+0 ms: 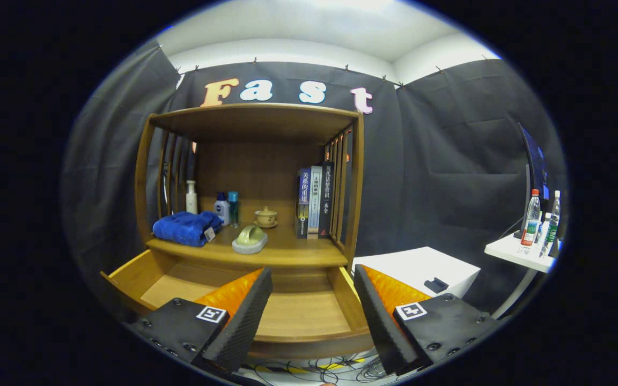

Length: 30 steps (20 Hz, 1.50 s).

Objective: Pull open the drawer, take out the items inside it, and place them on the countertop above the cabinet.

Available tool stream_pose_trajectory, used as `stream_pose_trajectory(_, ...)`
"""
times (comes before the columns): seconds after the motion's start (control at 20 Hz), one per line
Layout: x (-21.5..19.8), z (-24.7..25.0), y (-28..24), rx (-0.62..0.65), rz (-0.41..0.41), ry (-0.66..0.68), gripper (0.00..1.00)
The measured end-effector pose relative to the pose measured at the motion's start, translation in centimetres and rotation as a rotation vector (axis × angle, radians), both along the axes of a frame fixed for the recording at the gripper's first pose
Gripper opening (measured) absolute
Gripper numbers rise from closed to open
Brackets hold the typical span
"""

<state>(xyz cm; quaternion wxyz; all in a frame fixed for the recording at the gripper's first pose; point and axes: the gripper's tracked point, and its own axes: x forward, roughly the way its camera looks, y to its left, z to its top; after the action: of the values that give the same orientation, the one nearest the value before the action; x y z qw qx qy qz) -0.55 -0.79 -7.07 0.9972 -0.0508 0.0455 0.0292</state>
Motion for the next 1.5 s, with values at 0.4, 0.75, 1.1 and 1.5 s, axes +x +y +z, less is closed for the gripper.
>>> stream_pose_trajectory(0.4,-1.1,-6.7,-2.0,-0.008,-0.004,0.062,0.99)
stream_pose_trajectory(0.75,-0.8,-10.1,-2.0,0.021,0.023,0.114,0.98)
stream_pose_trajectory(1.1,0.1,-9.7,-2.5,0.031,0.015,0.105,0.95)
stream_pose_trajectory(1.5,1.8,-9.6,-2.5,0.069,0.002,0.111,0.93)
